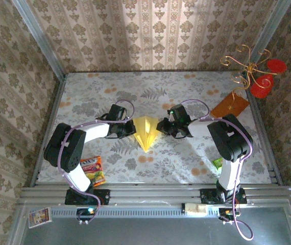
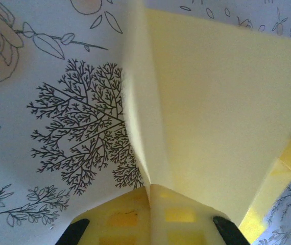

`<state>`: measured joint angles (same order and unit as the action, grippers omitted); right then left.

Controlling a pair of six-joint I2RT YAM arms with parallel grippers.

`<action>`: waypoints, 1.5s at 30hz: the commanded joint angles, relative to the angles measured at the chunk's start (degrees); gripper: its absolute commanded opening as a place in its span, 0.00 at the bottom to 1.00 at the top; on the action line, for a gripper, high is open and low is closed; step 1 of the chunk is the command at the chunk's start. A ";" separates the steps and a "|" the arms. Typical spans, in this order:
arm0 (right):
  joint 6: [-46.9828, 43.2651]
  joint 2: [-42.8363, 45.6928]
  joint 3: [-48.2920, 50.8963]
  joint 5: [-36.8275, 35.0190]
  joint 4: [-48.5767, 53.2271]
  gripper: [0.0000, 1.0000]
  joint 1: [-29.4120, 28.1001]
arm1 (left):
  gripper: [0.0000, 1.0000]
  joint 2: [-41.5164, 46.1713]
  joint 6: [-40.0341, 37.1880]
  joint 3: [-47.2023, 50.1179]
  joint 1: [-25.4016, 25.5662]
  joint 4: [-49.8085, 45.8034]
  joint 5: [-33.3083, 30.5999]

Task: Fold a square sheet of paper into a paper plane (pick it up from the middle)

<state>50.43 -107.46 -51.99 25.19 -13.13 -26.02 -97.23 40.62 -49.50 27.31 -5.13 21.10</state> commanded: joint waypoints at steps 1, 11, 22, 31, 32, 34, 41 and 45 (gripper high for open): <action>-3.78 4.06 -2.49 -1.88 6.78 0.25 0.11 | 0.02 -0.03 1.10 0.10 -0.29 0.66 1.16; -16.43 13.75 -7.96 -17.66 28.79 0.46 -7.09 | 0.00 1.26 3.09 0.01 -0.33 1.87 3.50; -17.87 8.88 -9.68 -22.65 27.07 0.63 -18.40 | 0.00 2.38 3.59 0.19 -0.42 1.73 4.56; -16.91 1.87 -15.01 -24.84 28.36 0.68 -21.30 | 0.00 2.22 3.60 0.31 -0.51 2.05 5.35; -16.73 1.46 -15.38 -25.14 28.61 0.67 -21.28 | 0.00 2.15 3.60 0.30 -0.51 2.03 5.35; -16.53 0.68 -15.78 -25.35 28.68 0.66 -21.34 | 0.00 2.21 3.59 0.35 -0.50 2.13 5.38; -16.18 -0.85 -16.57 -24.86 28.99 0.61 -21.30 | 0.00 1.91 3.71 0.31 -0.55 2.44 5.79; -15.81 -1.27 -16.77 -25.34 29.26 0.57 -21.34 | 0.00 1.96 3.60 0.32 -0.64 2.42 5.88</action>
<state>33.78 -107.85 -67.13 1.65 14.46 -47.18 -96.57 43.81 -49.50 27.22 -3.33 25.82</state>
